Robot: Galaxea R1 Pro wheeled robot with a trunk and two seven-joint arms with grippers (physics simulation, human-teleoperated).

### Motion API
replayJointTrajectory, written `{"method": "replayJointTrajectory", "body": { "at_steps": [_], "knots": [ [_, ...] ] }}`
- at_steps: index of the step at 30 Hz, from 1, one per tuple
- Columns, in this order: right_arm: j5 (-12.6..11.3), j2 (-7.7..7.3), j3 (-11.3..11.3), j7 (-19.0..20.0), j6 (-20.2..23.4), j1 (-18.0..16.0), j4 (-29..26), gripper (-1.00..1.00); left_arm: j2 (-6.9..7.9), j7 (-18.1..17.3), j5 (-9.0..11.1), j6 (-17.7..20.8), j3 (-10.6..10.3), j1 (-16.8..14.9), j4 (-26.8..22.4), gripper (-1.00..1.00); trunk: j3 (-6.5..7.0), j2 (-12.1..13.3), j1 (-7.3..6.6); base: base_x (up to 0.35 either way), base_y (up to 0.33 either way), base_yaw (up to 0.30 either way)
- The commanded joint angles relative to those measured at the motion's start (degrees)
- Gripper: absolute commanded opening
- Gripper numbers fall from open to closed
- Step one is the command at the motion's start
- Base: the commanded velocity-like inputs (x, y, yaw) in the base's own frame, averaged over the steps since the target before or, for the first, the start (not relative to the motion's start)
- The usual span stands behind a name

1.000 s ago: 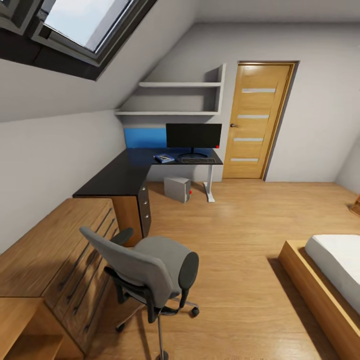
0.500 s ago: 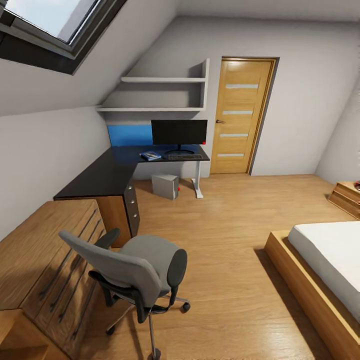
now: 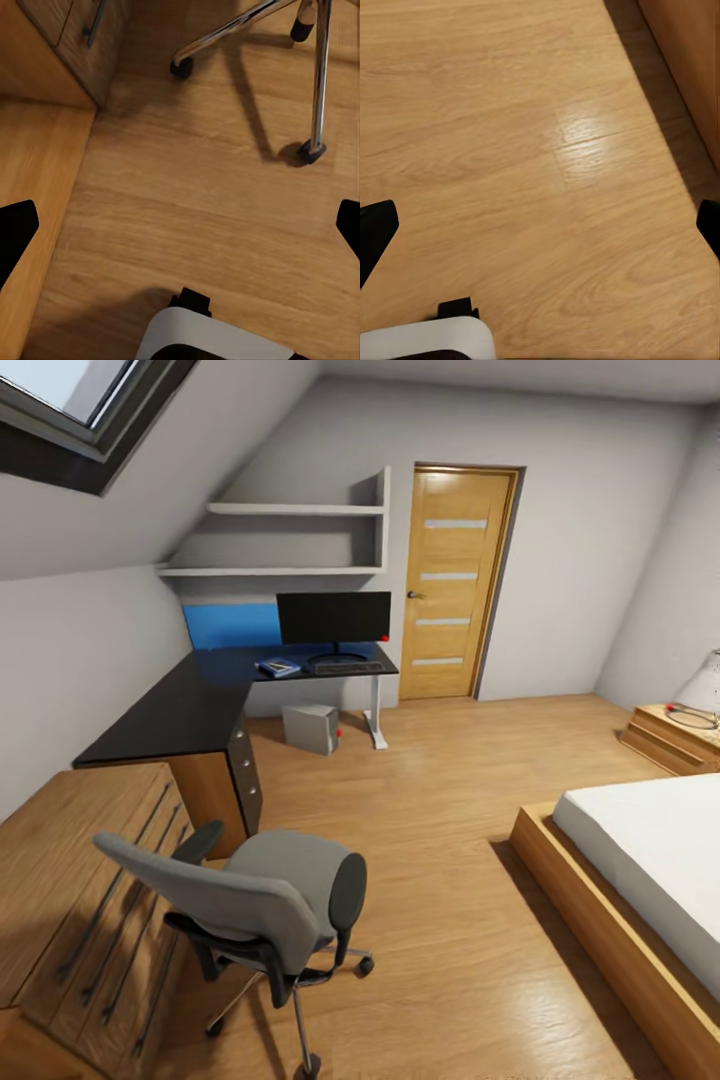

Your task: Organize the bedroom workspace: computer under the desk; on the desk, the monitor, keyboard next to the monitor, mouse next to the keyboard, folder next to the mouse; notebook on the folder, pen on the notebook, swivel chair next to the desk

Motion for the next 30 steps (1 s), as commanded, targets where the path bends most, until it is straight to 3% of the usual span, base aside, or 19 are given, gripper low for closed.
{"method": "replayJointTrajectory", "body": {
  "at_steps": [1,13,21,28,29,30],
  "knots": [
    [0.2,0.03,0.5,-0.5,0.0,-0.1,0.1,1.00,0.00,0.4,0.0,-0.2,-0.2,0.0,0.0,1.00,-0.13,0.0,0.00,0.000,0.030,-0.125],
    [0.2,-0.04,0.4,-0.5,0.0,-0.1,0.0,1.00,-0.10,0.5,0.1,-0.2,-0.1,0.0,-0.2,1.00,-0.36,0.0,0.00,0.000,0.009,-0.036],
    [0.2,-0.92,0.5,-0.5,0.0,-0.1,-0.2,1.00,-2.09,0.4,0.0,0.1,-0.2,0.0,-0.3,1.00,-0.37,0.0,0.00,0.000,0.000,-0.001],
    [0.4,-0.16,1.0,-0.5,-0.2,-0.1,-0.8,1.00,-2.15,0.4,0.1,0.4,-0.2,0.0,-0.5,1.00,-0.91,-1.2,0.66,0.000,0.000,0.000],
    [0.4,0.08,0.9,-0.5,-0.2,-0.1,-1.3,1.00,-2.17,0.4,0.1,0.4,-0.2,0.0,-0.6,1.00,-1.09,-1.6,0.88,0.000,0.000,0.000],
    [0.5,0.41,0.7,-0.6,-0.4,-0.1,-5.8,1.00,-2.10,0.6,0.1,1.5,-0.2,-0.2,-3.0,1.00,-1.27,-2.1,1.10,0.000,0.000,0.000]
  ]
}}
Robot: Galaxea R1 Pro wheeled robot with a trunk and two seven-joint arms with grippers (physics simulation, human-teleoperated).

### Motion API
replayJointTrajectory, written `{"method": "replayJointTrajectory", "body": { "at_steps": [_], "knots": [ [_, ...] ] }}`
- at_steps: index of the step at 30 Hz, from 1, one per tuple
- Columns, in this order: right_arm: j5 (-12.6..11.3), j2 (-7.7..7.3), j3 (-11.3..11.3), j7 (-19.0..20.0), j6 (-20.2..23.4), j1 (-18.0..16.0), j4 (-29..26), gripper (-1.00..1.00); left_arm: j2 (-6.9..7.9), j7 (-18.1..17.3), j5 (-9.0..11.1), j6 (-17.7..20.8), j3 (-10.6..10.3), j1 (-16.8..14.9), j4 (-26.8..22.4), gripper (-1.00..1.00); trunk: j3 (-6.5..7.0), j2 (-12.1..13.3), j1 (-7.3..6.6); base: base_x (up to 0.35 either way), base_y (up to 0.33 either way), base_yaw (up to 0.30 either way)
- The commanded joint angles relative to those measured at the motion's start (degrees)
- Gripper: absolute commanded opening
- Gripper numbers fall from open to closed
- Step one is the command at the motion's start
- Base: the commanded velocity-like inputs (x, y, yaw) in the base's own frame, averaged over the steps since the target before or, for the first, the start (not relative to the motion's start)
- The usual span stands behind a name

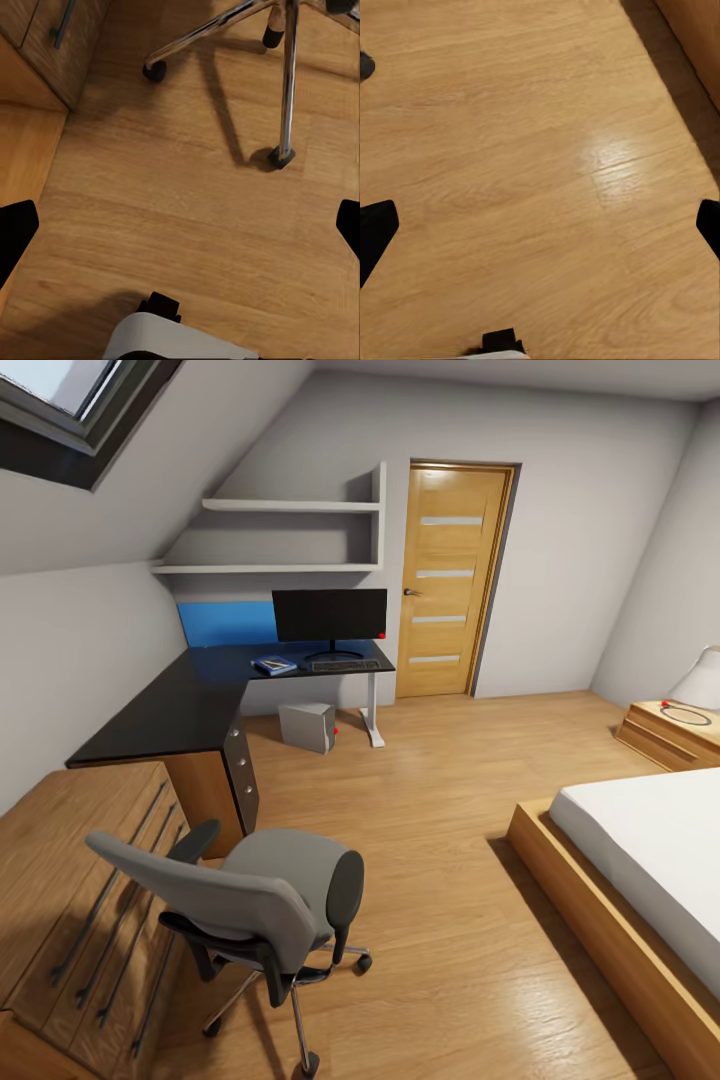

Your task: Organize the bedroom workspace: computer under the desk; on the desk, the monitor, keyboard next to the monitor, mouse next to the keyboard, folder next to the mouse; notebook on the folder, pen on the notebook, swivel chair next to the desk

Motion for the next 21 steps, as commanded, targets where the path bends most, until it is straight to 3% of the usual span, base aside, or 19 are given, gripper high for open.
{"method": "replayJointTrajectory", "body": {
  "at_steps": [1,3,5,6,9,15,21],
  "knots": [
    [-0.5,-0.12,-0.1,-0.6,-0.1,-0.1,-2.3,1.00,0.04,0.4,0.1,1.6,-0.2,-0.1,-1.7,1.00,-0.26,-0.5,0.23,0.000,0.000,0.000],
    [-0.5,-0.18,-0.2,-0.7,0.0,-0.3,-4.0,1.00,0.06,0.5,0.1,4.2,-0.1,-0.1,-3.5,1.00,-0.62,-1.3,0.67,0.000,0.000,0.000],
    [-0.5,-0.20,-0.2,-0.8,0.1,-1.0,-5.6,1.00,0.10,0.6,0.1,9.2,-0.1,-0.1,-7.0,1.00,-0.98,-2.1,1.11,0.000,0.000,0.000],
    [-0.5,-0.10,-0.3,-0.8,0.1,-2.6,-6.6,1.00,0.12,0.7,0.2,14.5,-0.1,-0.1,-11.4,1.00,-1.16,-2.5,1.33,0.000,0.000,0.000],
    [-0.5,0.30,-0.3,-0.8,0.2,-5.0,-7.3,1.00,0.20,0.8,0.4,20.1,0.1,-0.2,-16.0,1.00,-1.70,-3.7,1.98,0.000,0.000,0.000],
    [-0.7,0.67,-0.4,-0.8,0.3,-8.3,-7.5,1.00,0.25,0.6,0.6,23.7,0.4,-0.2,-18.1,1.00,-2.78,-6.1,3.30,0.000,0.000,0.000],
    [-0.8,0.71,-0.5,-0.6,-0.2,-9.5,-7.2,1.00,0.26,0.3,0.4,22.8,0.5,-0.2,-12.6,1.00,-3.85,-8.5,4.62,0.000,0.000,0.000]
  ]
}}
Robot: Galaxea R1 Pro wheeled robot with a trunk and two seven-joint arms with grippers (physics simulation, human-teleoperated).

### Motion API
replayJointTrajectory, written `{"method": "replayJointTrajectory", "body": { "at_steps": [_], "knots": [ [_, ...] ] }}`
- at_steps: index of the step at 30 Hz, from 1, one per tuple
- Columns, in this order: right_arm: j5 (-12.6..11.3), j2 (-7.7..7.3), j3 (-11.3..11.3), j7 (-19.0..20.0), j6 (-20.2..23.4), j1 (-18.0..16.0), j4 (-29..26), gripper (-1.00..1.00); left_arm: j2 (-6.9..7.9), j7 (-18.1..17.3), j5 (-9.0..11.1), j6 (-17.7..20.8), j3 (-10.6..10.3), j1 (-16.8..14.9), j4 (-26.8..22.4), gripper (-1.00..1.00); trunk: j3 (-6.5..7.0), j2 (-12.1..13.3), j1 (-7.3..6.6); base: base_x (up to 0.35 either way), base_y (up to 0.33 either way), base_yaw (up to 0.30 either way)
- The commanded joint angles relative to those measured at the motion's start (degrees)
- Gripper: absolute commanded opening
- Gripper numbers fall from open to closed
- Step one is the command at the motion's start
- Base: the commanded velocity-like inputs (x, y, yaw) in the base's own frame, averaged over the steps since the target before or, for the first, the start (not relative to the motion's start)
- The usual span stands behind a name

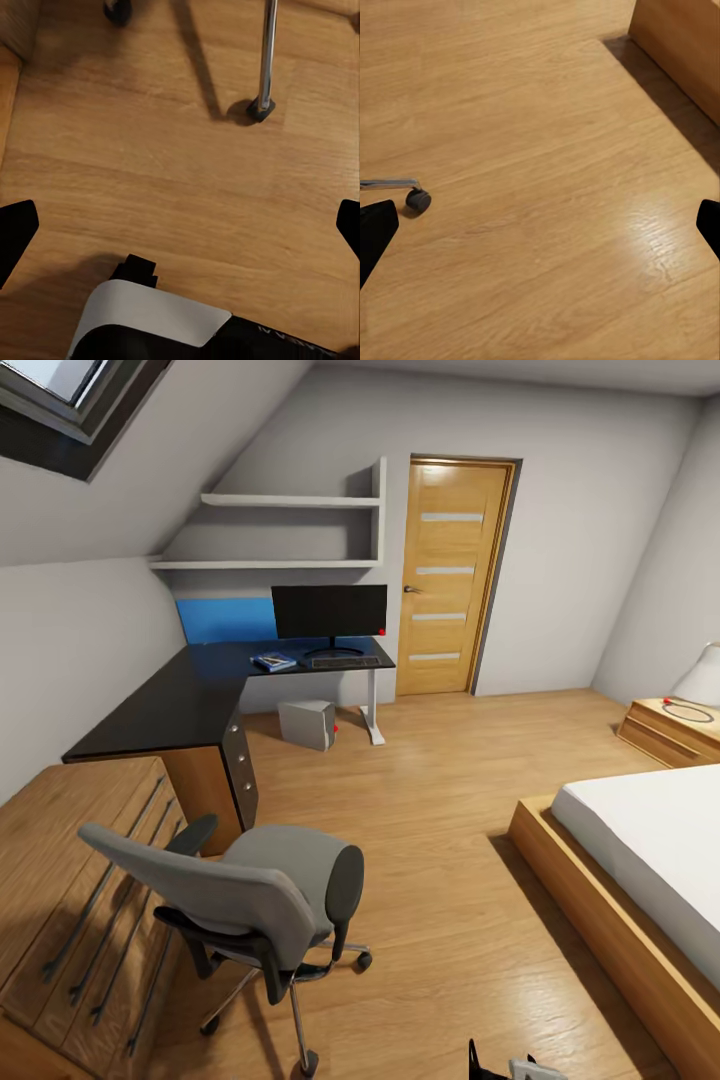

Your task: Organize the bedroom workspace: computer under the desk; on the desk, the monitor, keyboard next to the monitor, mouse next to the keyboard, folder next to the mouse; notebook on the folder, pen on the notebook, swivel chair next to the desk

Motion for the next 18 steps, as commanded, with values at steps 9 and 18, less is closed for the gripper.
{"method": "replayJointTrajectory", "body": {
  "at_steps": [9,18],
  "knots": [
    [0.1,0.17,0.8,-0.4,-0.1,-0.2,3.3,1.00,0.59,0.4,0.3,-3.5,-0.2,0.0,1.5,1.00,-1.68,-3.7,1.98,0.000,0.000,0.000],
    [0.1,0.14,0.9,-0.4,-0.1,-0.2,3.7,1.00,0.65,0.6,0.3,-3.5,-0.2,0.0,1.5,1.00,-3.30,-7.3,3.96,-0.028,0.000,0.000]
  ]
}}
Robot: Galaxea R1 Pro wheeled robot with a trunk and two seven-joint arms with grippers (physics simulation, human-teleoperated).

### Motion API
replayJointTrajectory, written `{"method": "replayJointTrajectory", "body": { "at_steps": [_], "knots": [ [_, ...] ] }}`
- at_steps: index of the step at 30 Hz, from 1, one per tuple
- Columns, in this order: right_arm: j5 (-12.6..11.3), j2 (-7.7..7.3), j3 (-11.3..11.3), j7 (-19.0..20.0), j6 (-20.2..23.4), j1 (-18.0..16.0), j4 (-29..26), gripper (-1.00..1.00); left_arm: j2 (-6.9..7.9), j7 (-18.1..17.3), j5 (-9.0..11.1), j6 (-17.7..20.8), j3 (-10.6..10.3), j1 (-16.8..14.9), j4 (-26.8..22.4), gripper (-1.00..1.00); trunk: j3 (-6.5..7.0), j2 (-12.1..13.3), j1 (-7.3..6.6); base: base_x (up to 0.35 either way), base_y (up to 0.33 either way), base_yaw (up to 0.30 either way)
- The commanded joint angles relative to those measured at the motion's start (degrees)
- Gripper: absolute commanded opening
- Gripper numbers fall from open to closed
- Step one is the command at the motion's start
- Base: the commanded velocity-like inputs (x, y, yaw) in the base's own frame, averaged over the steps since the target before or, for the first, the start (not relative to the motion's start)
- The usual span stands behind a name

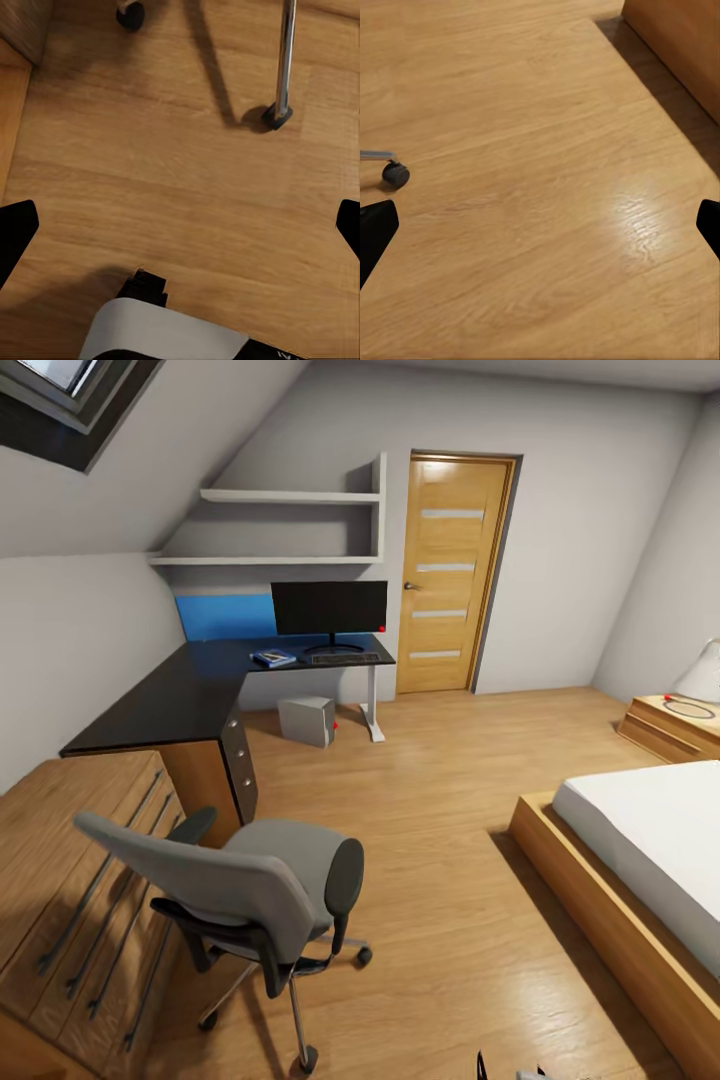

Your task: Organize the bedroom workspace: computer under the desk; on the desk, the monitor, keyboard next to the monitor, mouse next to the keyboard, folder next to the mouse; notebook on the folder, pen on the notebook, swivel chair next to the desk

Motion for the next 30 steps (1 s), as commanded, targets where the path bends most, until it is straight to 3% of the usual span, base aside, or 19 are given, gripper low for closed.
{"method": "replayJointTrajectory", "body": {
  "at_steps": [1,7,23,30],
  "knots": [
    [-0.1,-0.03,0.5,-0.5,0.0,0.0,-0.1,1.00,0.02,0.2,0.4,-0.2,-0.2,0.0,0.0,1.00,-0.24,-0.4,0.21,-0.184,0.000,0.000],
    [-0.1,-0.04,0.5,-0.5,0.0,0.0,-0.1,1.00,0.04,-0.1,0.5,-0.2,-0.2,0.0,0.0,1.00,-1.32,-2.9,1.53,-0.213,0.054,0.000],
    [-0.1,0.04,0.6,-0.5,0.0,0.0,0.0,1.00,0.06,-0.2,0.4,-0.1,-0.2,0.0,0.0,1.00,-4.19,-9.3,5.04,-0.034,0.033,0.000],
    [-0.1,0.05,0.6,-0.5,0.0,0.0,0.0,1.00,-0.07,-0.2,0.4,-0.2,-0.2,0.0,0.0,1.00,-4.19,-9.3,5.04,-0.078,0.092,0.000]
  ]
}}
